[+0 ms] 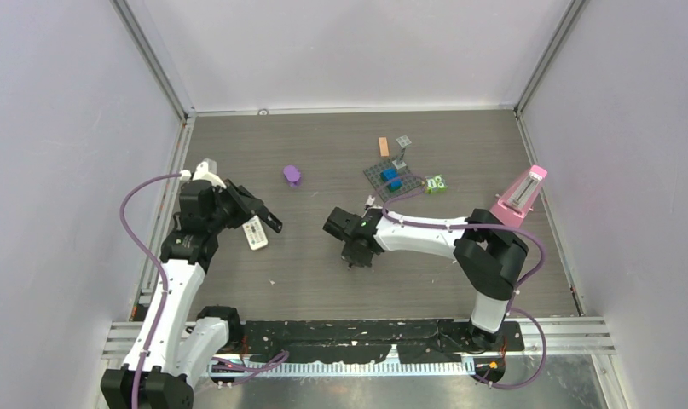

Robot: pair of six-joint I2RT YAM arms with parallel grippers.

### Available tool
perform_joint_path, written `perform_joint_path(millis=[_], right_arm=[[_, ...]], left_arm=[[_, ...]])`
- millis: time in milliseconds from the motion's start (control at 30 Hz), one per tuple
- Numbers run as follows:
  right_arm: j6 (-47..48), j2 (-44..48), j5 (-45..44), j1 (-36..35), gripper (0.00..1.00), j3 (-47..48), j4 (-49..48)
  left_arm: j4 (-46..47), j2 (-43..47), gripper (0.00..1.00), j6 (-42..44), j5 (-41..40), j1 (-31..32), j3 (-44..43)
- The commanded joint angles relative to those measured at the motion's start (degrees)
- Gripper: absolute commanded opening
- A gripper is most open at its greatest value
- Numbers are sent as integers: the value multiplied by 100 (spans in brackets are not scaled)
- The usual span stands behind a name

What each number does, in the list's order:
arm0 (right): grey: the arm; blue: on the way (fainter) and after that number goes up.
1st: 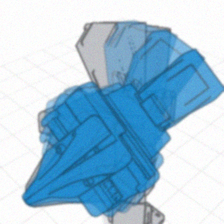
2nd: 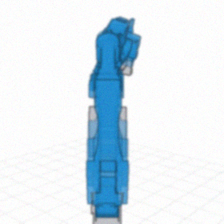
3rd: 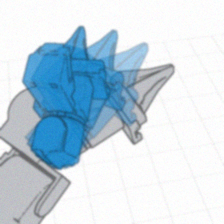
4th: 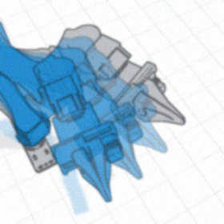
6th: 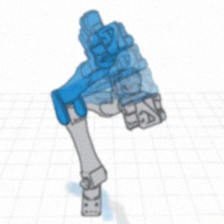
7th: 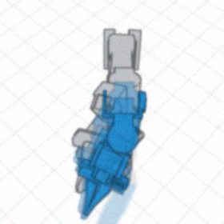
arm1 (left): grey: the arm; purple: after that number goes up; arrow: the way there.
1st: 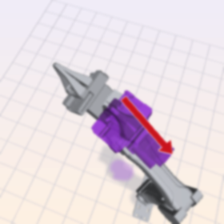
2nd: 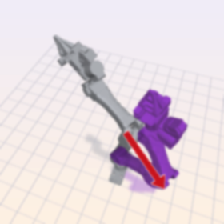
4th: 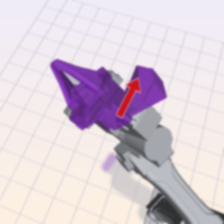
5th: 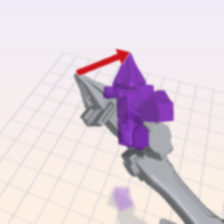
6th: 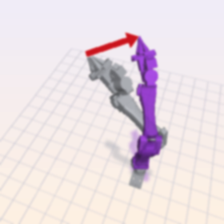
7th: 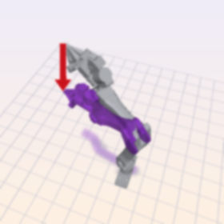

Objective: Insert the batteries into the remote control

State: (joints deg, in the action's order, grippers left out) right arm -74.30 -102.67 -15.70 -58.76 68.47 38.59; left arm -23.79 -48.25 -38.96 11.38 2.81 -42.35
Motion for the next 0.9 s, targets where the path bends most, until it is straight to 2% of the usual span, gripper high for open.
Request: perform_joint_path(millis=[0,167,300,400,533,667,867], right_arm=[[-2263,121,24,-199,5,-194,865],[-2736,-46,-166,-361,5,-83,1117],[-2912,-310,-231,-357,13,134,1195],[-2905,-404,-256,-323,32,276,1251],[-2766,-198,-551,-296,51,362,1305],[-2377,125,-1088,-294,61,503,1342],[-917,527,-1958,-165,64,559,1150]], left_arm=[[392,144,0,-153,289,-44,108],[557,111,0,-243,464,-51,145],[570,70,0,-248,497,-49,142],[586,63,0,-240,504,-45,135],[640,4,0,-239,548,-44,128],[701,-63,0,-235,605,-45,164],[781,-33,0,-250,776,-45,256]])
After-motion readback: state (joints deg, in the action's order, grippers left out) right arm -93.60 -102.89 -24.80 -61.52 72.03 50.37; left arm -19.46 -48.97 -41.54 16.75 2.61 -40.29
